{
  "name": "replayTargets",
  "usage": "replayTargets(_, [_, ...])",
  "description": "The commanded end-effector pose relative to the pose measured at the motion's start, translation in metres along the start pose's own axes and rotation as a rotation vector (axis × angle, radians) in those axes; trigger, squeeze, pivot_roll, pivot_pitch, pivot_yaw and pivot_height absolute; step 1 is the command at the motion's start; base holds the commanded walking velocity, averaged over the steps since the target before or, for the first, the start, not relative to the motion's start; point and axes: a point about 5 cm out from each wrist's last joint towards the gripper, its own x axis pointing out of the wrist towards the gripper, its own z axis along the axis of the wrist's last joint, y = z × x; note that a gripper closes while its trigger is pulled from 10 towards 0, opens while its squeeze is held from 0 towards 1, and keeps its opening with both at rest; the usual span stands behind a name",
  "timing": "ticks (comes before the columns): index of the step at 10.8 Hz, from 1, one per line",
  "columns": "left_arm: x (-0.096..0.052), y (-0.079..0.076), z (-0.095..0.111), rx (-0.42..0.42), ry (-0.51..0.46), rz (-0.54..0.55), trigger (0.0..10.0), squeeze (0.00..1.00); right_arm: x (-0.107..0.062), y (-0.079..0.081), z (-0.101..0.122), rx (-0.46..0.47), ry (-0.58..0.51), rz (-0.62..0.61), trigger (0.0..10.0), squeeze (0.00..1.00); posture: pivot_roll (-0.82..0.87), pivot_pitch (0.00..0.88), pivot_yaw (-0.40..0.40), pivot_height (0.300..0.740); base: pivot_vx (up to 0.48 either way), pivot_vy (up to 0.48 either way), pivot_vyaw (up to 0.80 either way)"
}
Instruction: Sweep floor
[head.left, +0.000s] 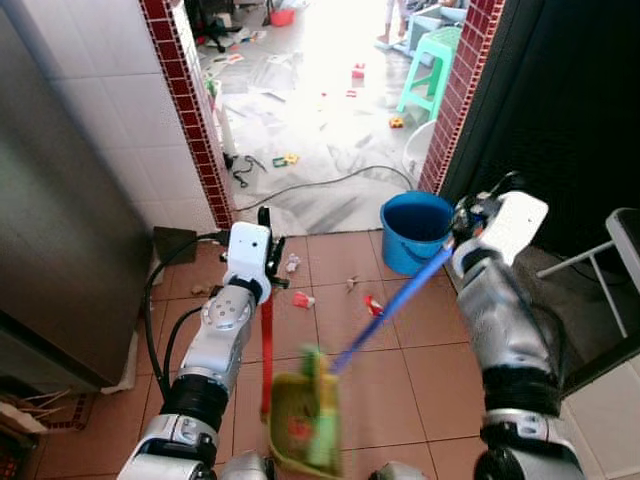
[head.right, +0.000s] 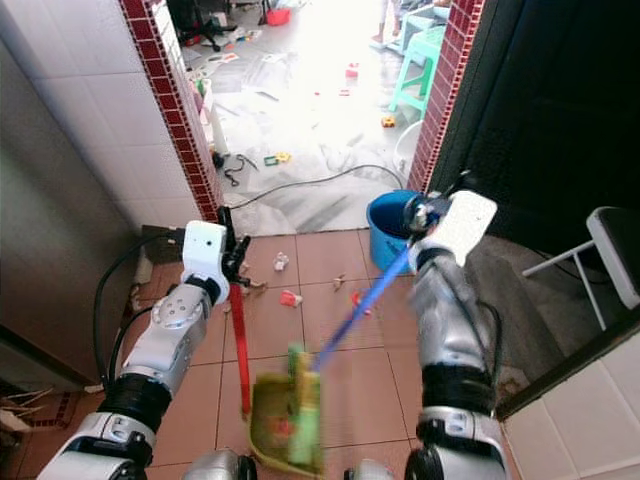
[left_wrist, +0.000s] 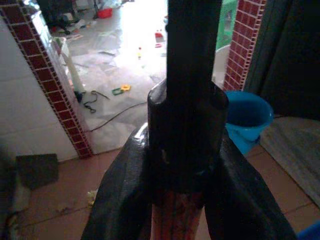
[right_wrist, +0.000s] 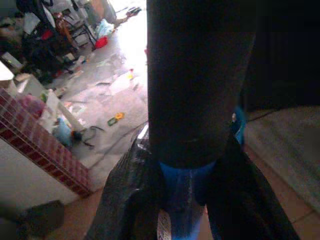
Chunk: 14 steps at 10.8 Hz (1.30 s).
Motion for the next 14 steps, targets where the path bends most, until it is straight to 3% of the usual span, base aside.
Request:
replayTargets(1, [0.004, 0.000, 0.011, 0.021, -0.043, 0.001, 10.0, 0.00, 0.002, 0.015, 0.019, 0.062, -0.043, 0.062, 10.0, 0.00, -0.12, 0.000, 0.029, 0.740, 0.000, 0.000, 0.00])
replayTargets(3, [0.004, 0.003, 0.013, 0.015, -0.058, 0.005, 10.0, 0.00, 0.005, 0.027, 0.038, 0.060, -0.073, 0.127, 10.0, 0.00, -0.12, 0.000, 0.027, 0.740, 0.000, 0.000, 0.00])
replayTargets(5, [0.004, 0.009, 0.028, -0.044, -0.136, 0.001, 10.0, 0.00, 0.002, 0.030, 0.047, -0.210, -0.203, 0.216, 10.0, 0.00, -0.12, 0.000, 0.027, 0.740, 0.000, 0.000, 0.00])
replayTargets(6, [0.005, 0.013, 0.036, -0.043, -0.158, 0.012, 10.0, 0.00, -0.002, 0.029, 0.043, -0.286, -0.227, 0.235, 10.0, 0.00, -0.11, 0.000, 0.029, 0.740, 0.000, 0.000, 0.00])
replayTargets(9, [0.007, 0.019, 0.064, -0.072, -0.236, 0.020, 10.0, 0.00, -0.013, 0.020, 0.032, -0.341, -0.239, 0.226, 10.0, 0.00, -0.10, 0.000, 0.037, 0.740, 0.000, 0.000, 0.00])
replayTargets(10, [0.002, 0.019, 0.069, -0.125, -0.267, 0.007, 10.0, 0.00, -0.018, 0.010, 0.029, -0.404, -0.264, 0.193, 10.0, 0.00, -0.10, 0.000, 0.035, 0.740, 0.000, 0.000, 0.00])
replayTargets(14, [-0.011, 0.027, 0.070, -0.181, -0.292, -0.008, 10.0, 0.00, -0.029, -0.017, 0.030, -0.597, -0.350, 0.040, 10.0, 0.00, -0.10, 0.000, 0.038, 0.740, 0.000, 0.000, 0.00])
